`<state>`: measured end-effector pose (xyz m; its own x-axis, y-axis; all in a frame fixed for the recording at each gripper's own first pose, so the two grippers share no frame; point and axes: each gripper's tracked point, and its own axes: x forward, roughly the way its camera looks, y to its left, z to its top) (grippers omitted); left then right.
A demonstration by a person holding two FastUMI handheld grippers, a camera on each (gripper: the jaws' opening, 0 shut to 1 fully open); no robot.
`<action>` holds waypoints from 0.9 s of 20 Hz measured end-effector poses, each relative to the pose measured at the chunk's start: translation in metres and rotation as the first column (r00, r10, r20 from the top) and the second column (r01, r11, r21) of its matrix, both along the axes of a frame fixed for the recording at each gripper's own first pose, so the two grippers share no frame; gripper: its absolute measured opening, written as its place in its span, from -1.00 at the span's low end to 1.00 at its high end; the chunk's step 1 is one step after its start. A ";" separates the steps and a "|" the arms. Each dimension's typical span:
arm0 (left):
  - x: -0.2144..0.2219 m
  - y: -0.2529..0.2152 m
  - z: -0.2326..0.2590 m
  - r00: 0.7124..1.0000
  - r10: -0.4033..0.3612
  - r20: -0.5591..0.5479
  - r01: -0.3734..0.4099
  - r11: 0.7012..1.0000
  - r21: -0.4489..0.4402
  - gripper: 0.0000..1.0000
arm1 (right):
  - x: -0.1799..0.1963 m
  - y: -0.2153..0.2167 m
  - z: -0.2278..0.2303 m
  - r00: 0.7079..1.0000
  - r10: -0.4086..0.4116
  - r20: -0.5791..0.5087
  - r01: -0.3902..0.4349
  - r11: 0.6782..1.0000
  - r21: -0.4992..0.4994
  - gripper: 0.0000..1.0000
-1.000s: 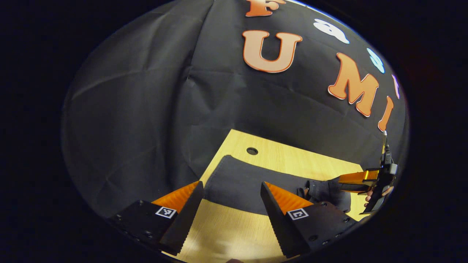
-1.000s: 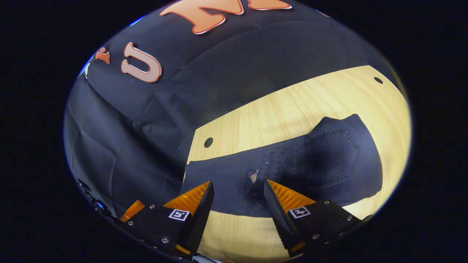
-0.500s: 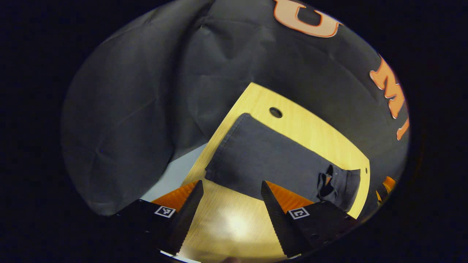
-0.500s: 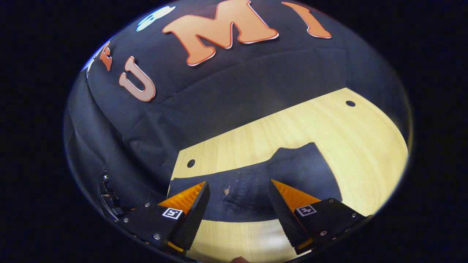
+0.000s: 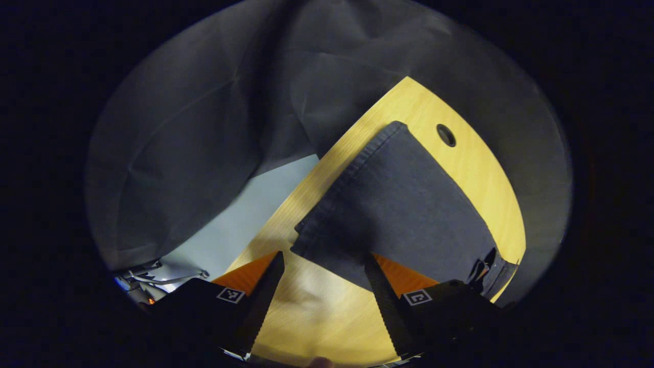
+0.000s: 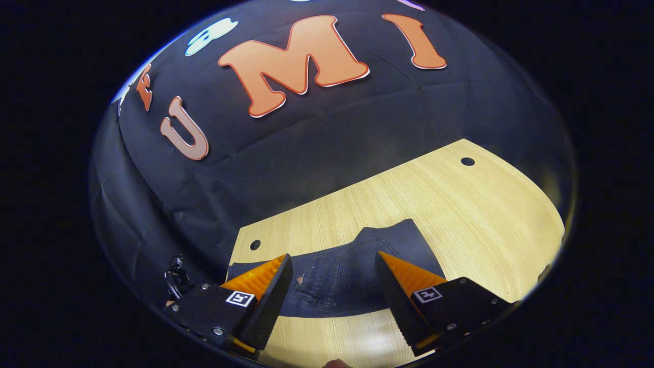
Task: Grasp the waist and the cuffs of the jeans and fold them to make the two legs overlap; first hold the waist and fold one-third of the jeans toward the cuffs, then hold the cuffs and fold the remaining one-third in the same direction to finish folding.
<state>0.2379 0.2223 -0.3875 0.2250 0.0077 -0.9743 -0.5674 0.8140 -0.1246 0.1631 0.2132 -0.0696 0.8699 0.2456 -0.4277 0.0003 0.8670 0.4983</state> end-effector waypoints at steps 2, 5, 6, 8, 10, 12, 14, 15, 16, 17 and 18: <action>0.002 0.004 -0.007 0.999 -0.017 -0.034 0.019 0.998 0.063 0.92 | -0.001 -0.001 0.001 1.000 0.009 0.001 -0.009 1.000 0.020 0.94; 0.006 0.003 -0.006 0.999 -0.003 -0.037 0.007 0.995 0.103 0.93 | -0.002 -0.011 -0.002 1.000 0.006 -0.004 -0.005 0.999 0.034 0.95; 0.003 0.003 -0.009 0.999 0.003 -0.036 0.001 0.994 0.109 0.92 | -0.001 -0.017 -0.003 1.000 -0.002 -0.005 0.002 1.000 0.028 0.95; 0.002 0.003 -0.011 0.999 0.010 -0.031 -0.006 0.994 0.113 0.92 | 0.004 -0.024 -0.002 1.000 -0.009 -0.006 0.009 0.999 0.036 0.95; 0.004 0.002 -0.010 1.000 -0.007 -0.021 0.009 0.993 0.116 0.92 | 0.008 -0.028 -0.001 1.000 -0.006 -0.003 0.006 0.999 0.052 0.95; 0.008 0.001 -0.012 1.000 -0.019 0.002 0.018 0.993 0.116 0.72 | 0.011 -0.029 -0.003 1.000 0.003 -0.003 -0.003 0.998 0.055 0.95; 0.018 -0.005 -0.015 0.995 -0.072 0.066 0.064 0.991 0.117 0.27 | 0.011 -0.031 -0.006 1.000 0.018 -0.010 -0.017 0.998 0.059 0.95; 0.023 -0.006 -0.020 0.990 -0.085 0.109 0.072 0.990 0.125 -0.15 | 0.009 -0.033 -0.008 1.000 0.022 -0.015 -0.021 0.998 0.060 0.95; 0.028 -0.014 -0.021 0.985 -0.121 0.126 0.104 0.985 0.134 -0.57 | 0.009 -0.036 -0.010 1.000 0.025 -0.015 -0.024 0.998 0.064 0.95; 0.023 -0.013 -0.010 0.981 -0.131 0.144 0.110 0.983 0.145 -0.58 | 0.008 -0.042 -0.011 1.000 0.025 -0.017 -0.024 0.998 0.066 0.95; 0.023 -0.011 -0.014 0.977 -0.144 0.156 0.122 0.982 0.143 -0.77 | 0.007 -0.049 -0.013 1.000 0.023 -0.019 -0.021 0.998 0.065 0.95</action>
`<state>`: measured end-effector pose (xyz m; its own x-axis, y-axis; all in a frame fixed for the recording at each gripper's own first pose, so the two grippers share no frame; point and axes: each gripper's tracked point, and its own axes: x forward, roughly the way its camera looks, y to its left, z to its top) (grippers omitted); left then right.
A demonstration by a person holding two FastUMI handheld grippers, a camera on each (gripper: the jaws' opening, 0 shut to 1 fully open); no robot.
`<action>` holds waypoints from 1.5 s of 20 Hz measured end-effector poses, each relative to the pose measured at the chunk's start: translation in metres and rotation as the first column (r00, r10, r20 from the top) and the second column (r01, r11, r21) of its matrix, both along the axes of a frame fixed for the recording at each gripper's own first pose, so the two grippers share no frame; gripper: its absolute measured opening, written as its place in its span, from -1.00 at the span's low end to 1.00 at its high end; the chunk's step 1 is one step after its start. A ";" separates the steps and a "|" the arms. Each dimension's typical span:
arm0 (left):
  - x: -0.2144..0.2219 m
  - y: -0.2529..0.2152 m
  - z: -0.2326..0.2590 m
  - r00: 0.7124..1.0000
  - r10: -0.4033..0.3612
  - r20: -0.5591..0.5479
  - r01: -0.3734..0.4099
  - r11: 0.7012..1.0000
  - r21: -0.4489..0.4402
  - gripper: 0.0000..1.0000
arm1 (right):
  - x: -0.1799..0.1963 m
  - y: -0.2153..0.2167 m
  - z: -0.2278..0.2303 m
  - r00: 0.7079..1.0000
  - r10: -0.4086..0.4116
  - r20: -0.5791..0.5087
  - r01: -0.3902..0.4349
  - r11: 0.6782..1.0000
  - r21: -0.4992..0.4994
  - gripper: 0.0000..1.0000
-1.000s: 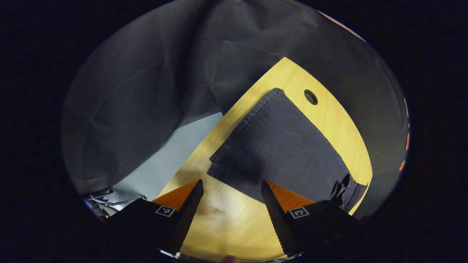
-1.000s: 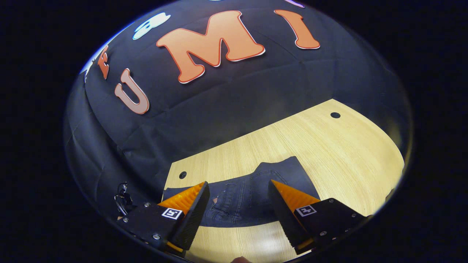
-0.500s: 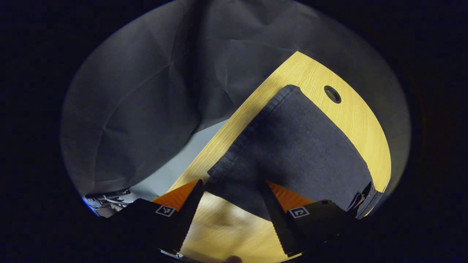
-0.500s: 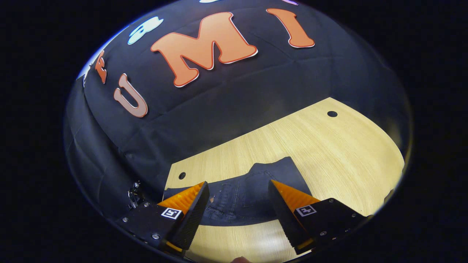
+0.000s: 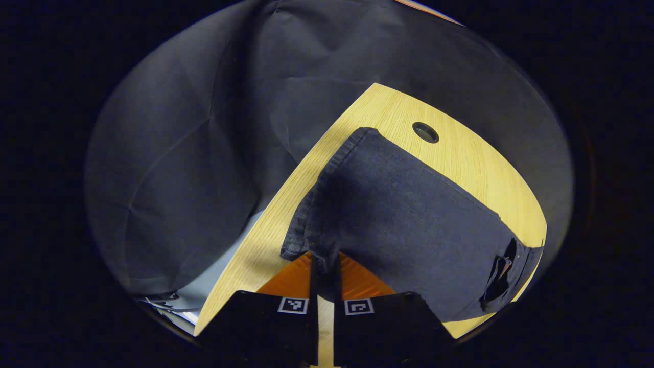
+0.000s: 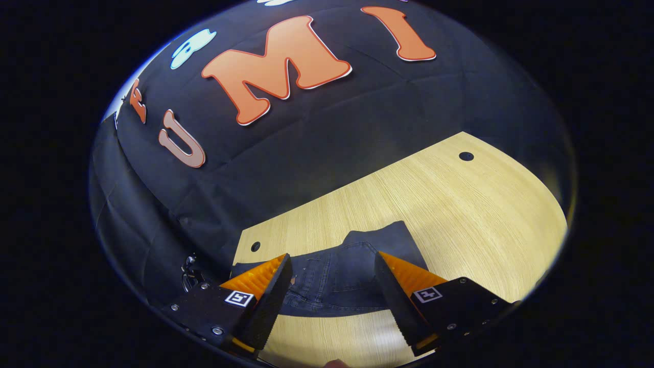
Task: Grasp the waist and the cuffs of the jeans and fold them to make the two legs overlap; first hold the waist and fold one-third of the jeans toward the cuffs, then hold the cuffs and fold the remaining one-third in the same direction to finish folding.
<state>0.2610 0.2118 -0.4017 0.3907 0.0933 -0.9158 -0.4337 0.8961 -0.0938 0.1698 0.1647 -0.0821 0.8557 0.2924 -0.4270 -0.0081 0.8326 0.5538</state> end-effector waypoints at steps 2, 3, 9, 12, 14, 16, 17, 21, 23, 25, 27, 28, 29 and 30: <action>-0.004 0.004 0.025 0.996 0.055 0.064 -0.053 0.998 -0.039 -0.88 | -0.004 -0.016 0.000 1.000 -0.009 0.002 0.009 1.000 -0.004 0.95; -0.005 0.006 0.040 0.992 0.056 0.109 -0.052 0.998 -0.040 -0.87 | -0.003 -0.025 0.001 1.000 -0.016 0.010 0.016 1.000 -0.005 0.95; -0.011 0.019 0.131 0.958 -0.022 0.287 0.017 1.000 0.020 -0.88 | 0.004 -0.060 0.009 0.998 -0.055 0.043 0.055 0.998 -0.018 0.95; -0.015 0.012 0.179 0.938 -0.067 0.340 0.055 0.997 0.045 -0.89 | 0.003 -0.060 0.011 0.998 -0.030 0.050 0.031 0.999 -0.028 0.95; -0.015 0.008 0.210 0.921 -0.098 0.377 0.083 0.995 0.056 -0.89 | 0.004 -0.059 0.009 0.999 -0.017 0.047 0.019 0.999 -0.035 0.95; -0.015 -0.003 0.242 0.901 -0.126 0.415 0.112 0.992 0.058 -0.89 | 0.005 -0.060 0.009 0.999 -0.006 0.045 0.008 0.999 -0.044 0.95; -0.015 -0.012 0.254 0.891 -0.139 0.432 0.126 0.990 0.058 -0.89 | 0.005 -0.060 0.010 0.999 0.002 0.048 0.001 0.999 -0.047 0.95; -0.009 -0.058 0.296 0.846 -0.214 0.489 0.200 0.976 0.083 -0.89 | 0.007 -0.066 0.012 0.998 0.011 0.057 -0.007 0.998 -0.066 0.95; -0.009 -0.084 0.311 0.821 -0.262 0.507 0.249 0.964 0.095 -0.89 | 0.007 -0.071 0.012 0.999 0.012 0.052 -0.008 0.998 -0.066 0.95; -0.006 -0.113 0.325 0.793 -0.317 0.520 0.302 0.946 0.117 -0.89 | 0.007 -0.078 0.006 0.999 0.020 0.047 -0.017 0.998 -0.067 0.95; -0.003 -0.144 0.336 0.765 -0.368 0.528 0.355 0.926 0.132 -0.89 | 0.007 -0.081 0.005 0.999 0.026 0.046 -0.022 0.997 -0.073 0.95; -0.002 -0.159 0.338 0.753 -0.392 0.529 0.376 0.915 0.143 -0.89 | 0.007 -0.083 0.004 0.998 0.027 0.049 -0.024 0.997 -0.072 0.95; -0.001 -0.173 0.342 0.740 -0.416 0.529 0.399 0.904 0.152 -0.89 | 0.008 -0.085 0.004 0.998 0.027 0.049 -0.024 0.997 -0.069 0.96; 0.001 -0.188 0.343 0.731 -0.435 0.526 0.418 0.895 0.158 -0.89 | 0.009 -0.089 0.004 0.998 0.026 0.051 -0.022 0.998 -0.063 0.96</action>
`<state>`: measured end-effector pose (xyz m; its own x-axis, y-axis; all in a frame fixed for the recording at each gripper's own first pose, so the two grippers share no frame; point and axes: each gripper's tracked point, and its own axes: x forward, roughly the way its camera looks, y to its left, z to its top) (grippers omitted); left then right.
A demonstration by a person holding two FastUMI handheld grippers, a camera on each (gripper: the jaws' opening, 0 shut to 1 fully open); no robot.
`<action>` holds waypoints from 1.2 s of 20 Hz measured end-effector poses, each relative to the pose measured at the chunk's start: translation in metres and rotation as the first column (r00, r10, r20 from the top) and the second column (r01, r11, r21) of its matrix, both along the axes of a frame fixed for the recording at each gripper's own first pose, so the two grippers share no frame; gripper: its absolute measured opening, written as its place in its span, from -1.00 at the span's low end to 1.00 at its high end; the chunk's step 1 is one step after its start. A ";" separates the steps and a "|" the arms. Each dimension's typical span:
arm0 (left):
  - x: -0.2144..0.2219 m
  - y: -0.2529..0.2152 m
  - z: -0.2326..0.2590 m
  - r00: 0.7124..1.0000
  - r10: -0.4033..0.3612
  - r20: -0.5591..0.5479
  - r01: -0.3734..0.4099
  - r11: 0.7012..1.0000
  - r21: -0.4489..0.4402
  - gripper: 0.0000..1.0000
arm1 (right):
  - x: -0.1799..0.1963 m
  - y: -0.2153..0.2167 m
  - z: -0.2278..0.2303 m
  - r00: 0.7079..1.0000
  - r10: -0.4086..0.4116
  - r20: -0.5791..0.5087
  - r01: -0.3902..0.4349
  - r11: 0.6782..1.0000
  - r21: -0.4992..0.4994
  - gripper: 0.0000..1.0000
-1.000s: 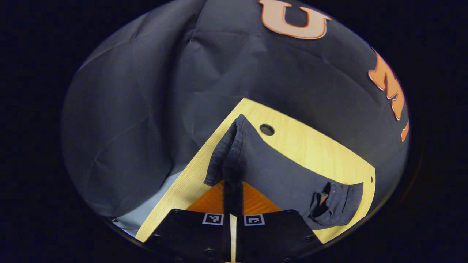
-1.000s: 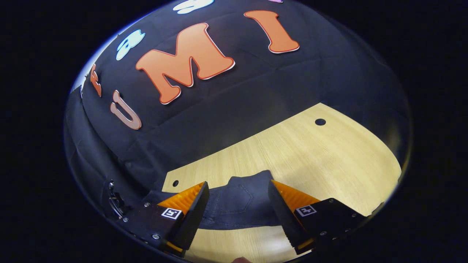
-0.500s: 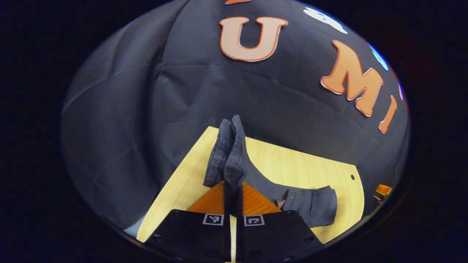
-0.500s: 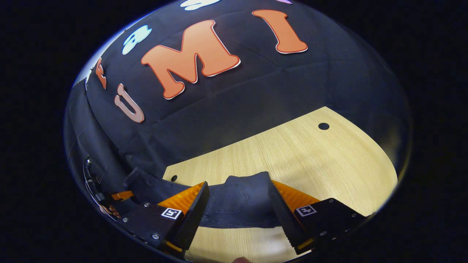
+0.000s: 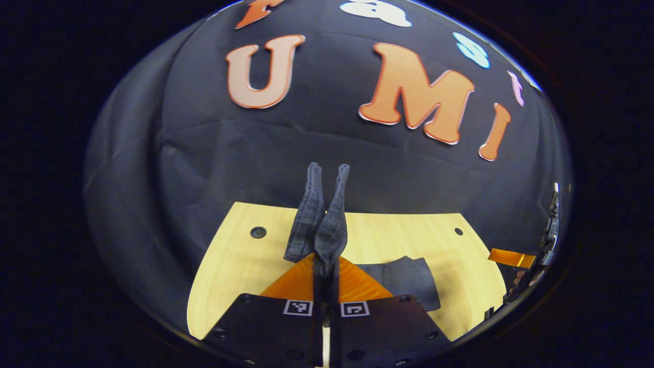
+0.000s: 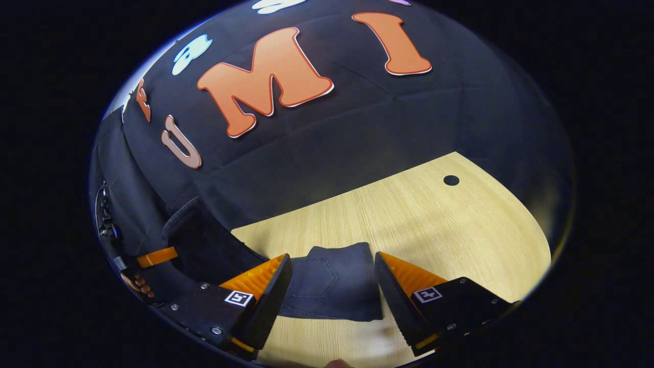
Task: Grasp the waist and the cuffs of the jeans and fold them to make the two legs overlap; first hold the waist and fold one-third of the jeans toward the cuffs, then hold the cuffs and fold the remaining one-third in the same direction to finish folding.
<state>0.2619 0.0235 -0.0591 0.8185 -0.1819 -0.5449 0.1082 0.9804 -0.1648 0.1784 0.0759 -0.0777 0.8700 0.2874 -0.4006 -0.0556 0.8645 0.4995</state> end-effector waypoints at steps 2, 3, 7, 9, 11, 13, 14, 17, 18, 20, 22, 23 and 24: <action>0.002 -0.029 0.001 0.999 -0.046 -0.003 0.046 0.999 0.007 -0.89 | 0.002 -0.007 -0.001 1.000 -0.005 0.003 0.005 1.000 0.006 0.96; 0.002 -0.044 -0.001 0.998 -0.068 -0.006 0.068 0.998 0.012 -0.91 | 0.001 -0.010 -0.002 1.000 -0.005 0.006 0.005 1.000 0.006 0.96; 0.006 -0.094 -0.009 0.990 -0.138 -0.029 0.139 0.990 0.039 -0.89 | 0.003 -0.024 -0.008 1.000 -0.009 -0.005 0.009 1.000 0.012 0.97; 0.008 -0.117 -0.016 0.985 -0.165 -0.049 0.168 0.985 0.048 -0.88 | 0.005 -0.030 -0.011 1.000 -0.008 -0.010 0.008 1.000 0.015 0.96; 0.008 -0.137 -0.024 0.979 -0.190 -0.071 0.194 0.979 0.059 -0.89 | 0.008 -0.036 -0.016 1.000 -0.005 -0.019 0.005 1.000 0.017 0.96; 0.014 -0.153 -0.032 0.975 -0.203 -0.085 0.210 0.975 0.078 -0.89 | 0.010 -0.043 -0.017 1.000 -0.001 -0.020 0.002 1.000 0.021 0.96; 0.018 -0.160 -0.035 0.974 -0.207 -0.088 0.214 0.973 0.088 -0.89 | 0.012 -0.047 -0.018 1.000 -0.004 -0.021 0.005 1.000 0.023 0.96; 0.023 -0.175 -0.044 0.973 -0.206 -0.104 0.217 0.970 0.106 -0.89 | 0.018 -0.059 -0.023 1.000 -0.005 -0.027 0.006 1.000 0.029 0.96; 0.022 -0.181 -0.049 0.971 -0.207 -0.115 0.220 0.970 0.104 -0.87 | 0.020 -0.062 -0.025 0.999 -0.008 -0.032 0.009 1.000 0.029 0.96; 0.016 -0.196 -0.064 0.965 -0.212 -0.155 0.230 0.967 0.107 -0.89 | 0.022 -0.068 -0.030 0.999 -0.006 -0.038 0.007 0.999 0.033 0.96; 0.006 -0.215 -0.083 0.953 -0.226 -0.203 0.253 0.960 0.118 -0.89 | 0.023 -0.070 -0.035 0.999 0.002 -0.050 0.000 0.999 0.040 0.96; 0.000 -0.225 -0.093 0.946 -0.235 -0.222 0.268 0.954 0.134 -0.91 | 0.024 -0.070 -0.038 0.998 0.003 -0.055 -0.001 0.999 0.039 0.97; -0.007 -0.233 -0.102 0.938 -0.243 -0.246 0.285 0.946 0.152 -0.89 | 0.024 -0.070 -0.040 0.998 0.010 -0.055 -0.008 0.999 0.042 0.97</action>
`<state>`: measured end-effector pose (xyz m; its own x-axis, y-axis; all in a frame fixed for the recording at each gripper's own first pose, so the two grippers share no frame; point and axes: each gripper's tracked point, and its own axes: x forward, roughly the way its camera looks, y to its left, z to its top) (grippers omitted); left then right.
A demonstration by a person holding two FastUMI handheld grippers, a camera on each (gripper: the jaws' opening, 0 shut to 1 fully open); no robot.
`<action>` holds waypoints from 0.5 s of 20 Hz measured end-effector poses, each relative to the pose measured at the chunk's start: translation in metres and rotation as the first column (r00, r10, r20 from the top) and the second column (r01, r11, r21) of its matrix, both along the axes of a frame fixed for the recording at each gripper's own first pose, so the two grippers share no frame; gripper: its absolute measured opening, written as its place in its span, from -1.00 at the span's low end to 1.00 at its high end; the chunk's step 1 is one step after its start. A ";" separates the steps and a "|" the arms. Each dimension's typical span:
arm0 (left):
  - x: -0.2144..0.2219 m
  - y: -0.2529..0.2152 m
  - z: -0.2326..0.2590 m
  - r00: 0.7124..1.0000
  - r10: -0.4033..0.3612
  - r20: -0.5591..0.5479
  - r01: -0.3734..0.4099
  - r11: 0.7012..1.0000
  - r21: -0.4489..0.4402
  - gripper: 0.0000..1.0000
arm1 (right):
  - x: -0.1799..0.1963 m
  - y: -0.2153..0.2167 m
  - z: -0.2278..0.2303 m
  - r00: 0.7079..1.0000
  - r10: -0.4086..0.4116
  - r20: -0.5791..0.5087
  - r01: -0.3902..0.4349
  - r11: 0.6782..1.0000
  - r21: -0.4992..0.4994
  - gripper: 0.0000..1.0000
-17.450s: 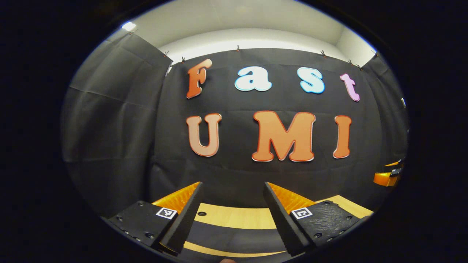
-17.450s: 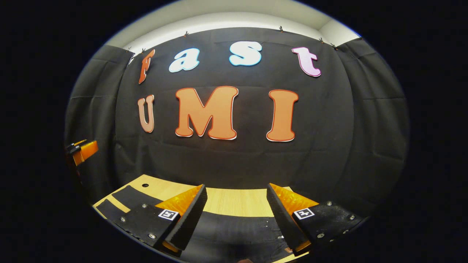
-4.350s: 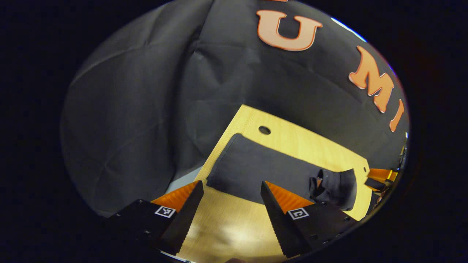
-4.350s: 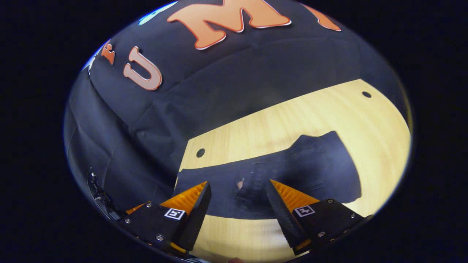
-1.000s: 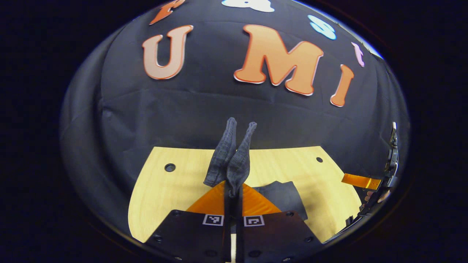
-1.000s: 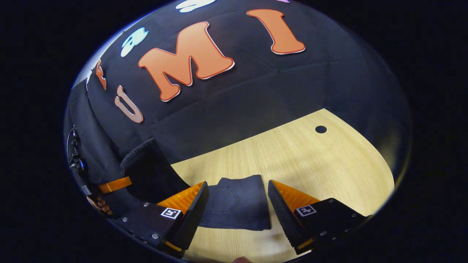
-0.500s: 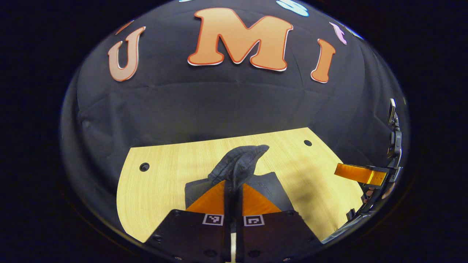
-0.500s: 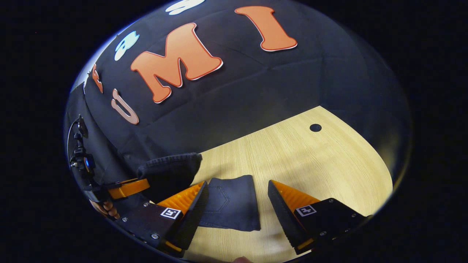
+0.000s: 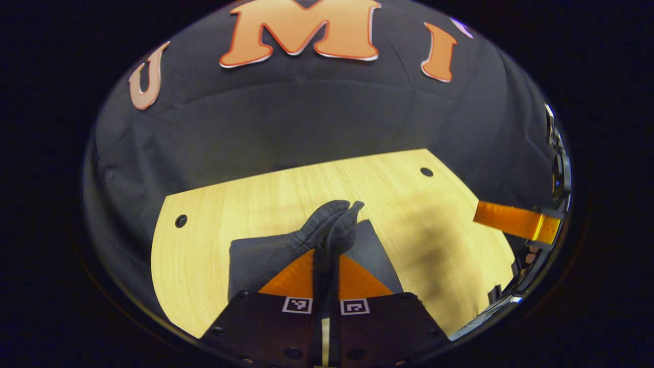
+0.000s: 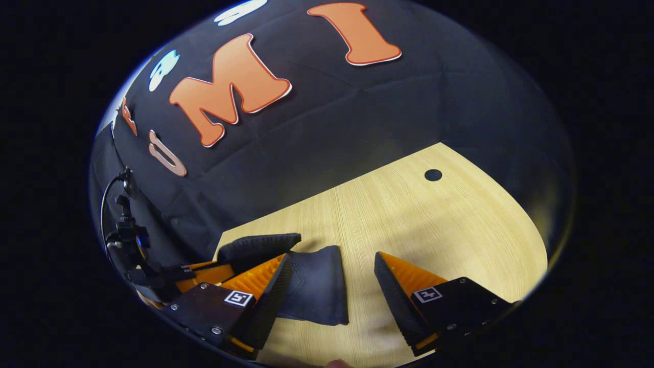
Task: Grasp the waist and the cuffs of the jeans and fold them to make the two legs overlap; first hold the waist and fold one-third of the jeans toward the cuffs, then hold the cuffs and fold the remaining one-third in the same direction to finish folding.
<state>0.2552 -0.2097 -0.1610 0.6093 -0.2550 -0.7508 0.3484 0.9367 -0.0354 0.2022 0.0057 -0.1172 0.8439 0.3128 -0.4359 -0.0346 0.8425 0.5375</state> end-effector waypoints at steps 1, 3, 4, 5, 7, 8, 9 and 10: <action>-0.008 -0.007 -0.009 1.000 -0.010 -0.019 0.011 1.000 0.022 -0.89 | -0.001 0.000 -0.001 1.000 0.003 -0.004 -0.003 1.000 -0.001 0.96; -0.025 -0.014 -0.033 0.998 -0.046 -0.053 0.050 0.996 0.077 -0.89 | -0.001 -0.001 -0.003 1.000 0.008 -0.005 -0.008 1.000 -0.003 0.96; -0.035 -0.016 -0.045 0.996 -0.055 -0.077 0.062 0.994 0.093 -0.87 | -0.001 -0.002 -0.003 1.000 0.009 -0.004 -0.009 1.000 -0.003 0.96; -0.043 -0.017 -0.054 0.994 -0.059 -0.096 0.069 0.992 0.106 -0.87 | -0.001 -0.003 -0.002 1.000 0.012 0.000 -0.012 1.000 -0.002 0.97; -0.049 -0.016 -0.066 0.990 -0.076 -0.123 0.092 0.988 0.125 -0.82 | -0.001 -0.004 -0.001 1.000 0.012 0.003 -0.012 1.000 0.003 0.96; -0.053 -0.019 -0.067 0.987 -0.093 -0.128 0.108 0.987 0.117 -0.75 | -0.002 -0.006 0.000 1.000 0.007 0.004 -0.007 1.000 0.002 0.96; -0.060 -0.031 -0.065 0.983 -0.116 -0.142 0.126 0.990 0.064 -0.70 | -0.002 -0.007 0.001 1.000 0.008 0.008 -0.008 1.000 0.006 0.96; -0.069 -0.052 -0.059 0.977 -0.150 -0.154 0.147 0.989 -0.029 -0.47 | -0.002 -0.006 0.002 1.000 0.005 0.011 -0.005 1.000 0.007 0.96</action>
